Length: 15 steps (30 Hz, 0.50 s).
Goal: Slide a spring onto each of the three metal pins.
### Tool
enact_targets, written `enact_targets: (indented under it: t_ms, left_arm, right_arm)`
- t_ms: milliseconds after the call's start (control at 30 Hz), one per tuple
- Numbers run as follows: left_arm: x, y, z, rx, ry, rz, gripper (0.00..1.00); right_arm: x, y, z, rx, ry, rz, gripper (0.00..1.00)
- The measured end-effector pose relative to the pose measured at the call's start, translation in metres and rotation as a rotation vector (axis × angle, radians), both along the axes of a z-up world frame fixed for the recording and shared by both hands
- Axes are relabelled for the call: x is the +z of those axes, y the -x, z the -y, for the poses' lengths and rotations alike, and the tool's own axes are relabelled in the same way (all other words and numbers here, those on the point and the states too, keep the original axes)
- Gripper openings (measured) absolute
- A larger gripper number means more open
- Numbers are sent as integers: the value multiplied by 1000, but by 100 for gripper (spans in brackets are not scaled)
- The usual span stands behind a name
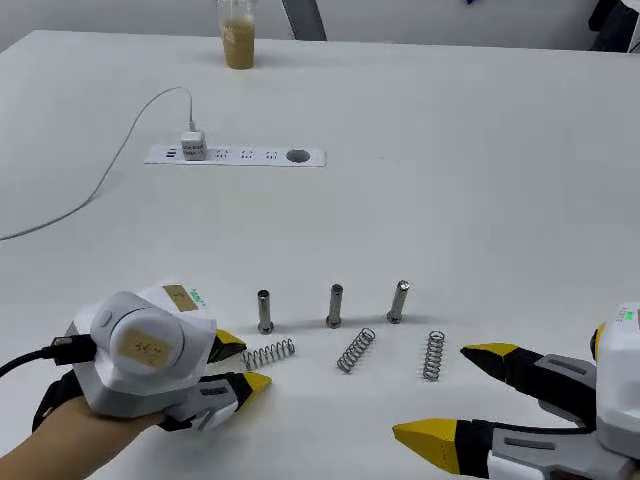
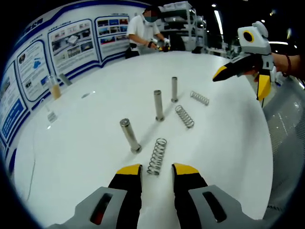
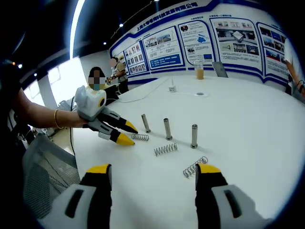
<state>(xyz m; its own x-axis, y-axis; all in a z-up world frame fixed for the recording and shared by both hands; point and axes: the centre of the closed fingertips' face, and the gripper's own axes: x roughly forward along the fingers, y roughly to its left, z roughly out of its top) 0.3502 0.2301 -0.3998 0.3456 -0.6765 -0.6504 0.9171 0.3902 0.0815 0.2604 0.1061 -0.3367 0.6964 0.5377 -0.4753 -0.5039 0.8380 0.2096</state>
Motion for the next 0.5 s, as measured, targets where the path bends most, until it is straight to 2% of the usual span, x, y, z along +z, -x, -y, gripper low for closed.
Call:
enact_targets:
  t_ms: [200, 400, 500]
  left_arm:
    - [-1, -4, 1, 4, 4, 1, 22]
    - [-2, -4, 0, 5, 0, 2, 12]
    - [-2, -4, 0, 18, 6, -8, 11]
  right_arm:
    - [1, 2, 2, -3, -5, 5, 73]
    - [2, 2, 1, -4, -9, 15, 73]
    - [4, 1, 1, -5, -10, 20, 73]
